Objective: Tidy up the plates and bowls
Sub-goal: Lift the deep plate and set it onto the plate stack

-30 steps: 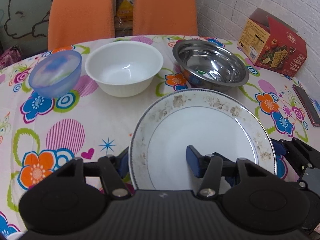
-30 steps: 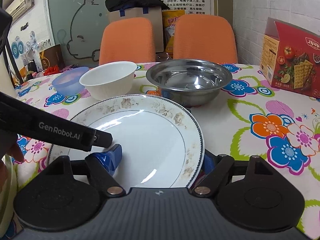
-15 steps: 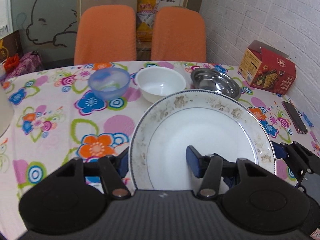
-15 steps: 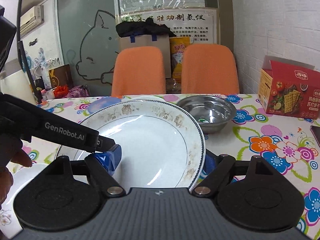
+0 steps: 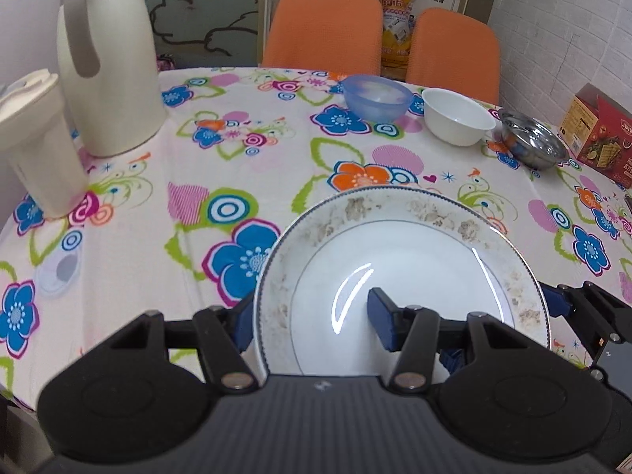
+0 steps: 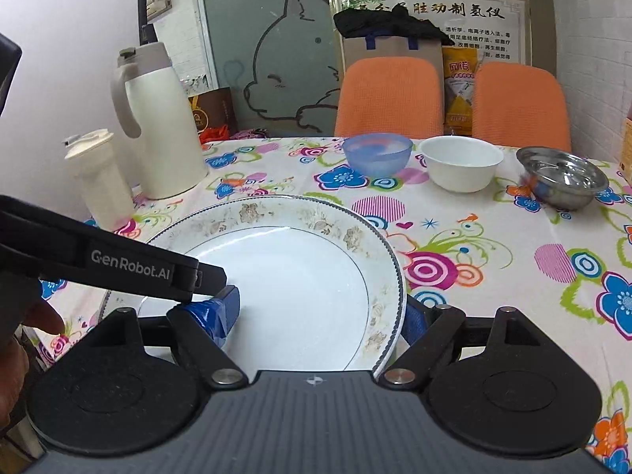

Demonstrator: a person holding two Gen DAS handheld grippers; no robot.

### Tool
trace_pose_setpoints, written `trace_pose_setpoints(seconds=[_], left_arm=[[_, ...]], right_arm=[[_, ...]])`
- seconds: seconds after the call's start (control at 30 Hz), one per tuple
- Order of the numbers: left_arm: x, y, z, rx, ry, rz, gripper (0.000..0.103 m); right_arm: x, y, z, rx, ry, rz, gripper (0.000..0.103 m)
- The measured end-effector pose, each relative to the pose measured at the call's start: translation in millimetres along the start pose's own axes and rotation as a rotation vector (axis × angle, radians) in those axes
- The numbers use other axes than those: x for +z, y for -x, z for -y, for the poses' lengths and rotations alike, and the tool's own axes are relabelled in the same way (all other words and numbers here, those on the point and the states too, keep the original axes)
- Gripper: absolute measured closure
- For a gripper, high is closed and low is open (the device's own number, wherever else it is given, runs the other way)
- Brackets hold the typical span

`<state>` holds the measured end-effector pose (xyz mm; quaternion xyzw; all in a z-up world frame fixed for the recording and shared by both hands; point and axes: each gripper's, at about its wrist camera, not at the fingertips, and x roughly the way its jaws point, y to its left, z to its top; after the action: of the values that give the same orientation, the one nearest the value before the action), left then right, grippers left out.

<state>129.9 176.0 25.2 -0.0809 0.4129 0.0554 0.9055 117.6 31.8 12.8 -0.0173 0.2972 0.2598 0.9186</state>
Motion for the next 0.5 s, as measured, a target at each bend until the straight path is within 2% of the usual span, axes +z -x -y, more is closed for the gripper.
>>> trace_pose_setpoints(seconds=[0.3,0.37,0.5], left_arm=[[-13,0,6,0.022,-0.039,0.084,0.045],[-16,0,8,0.027,-0.047,0.102,0.043],[-19,3,12,0.062,-0.075,0.149,0.041]], right_arm=[[-16,3,-8,-0.018,0.060,0.036,0.033],[-19,0,-10,-0.055,0.082,0.044,0.032],[-23,-5,-2,-0.031,0.054,0.028,0.032]])
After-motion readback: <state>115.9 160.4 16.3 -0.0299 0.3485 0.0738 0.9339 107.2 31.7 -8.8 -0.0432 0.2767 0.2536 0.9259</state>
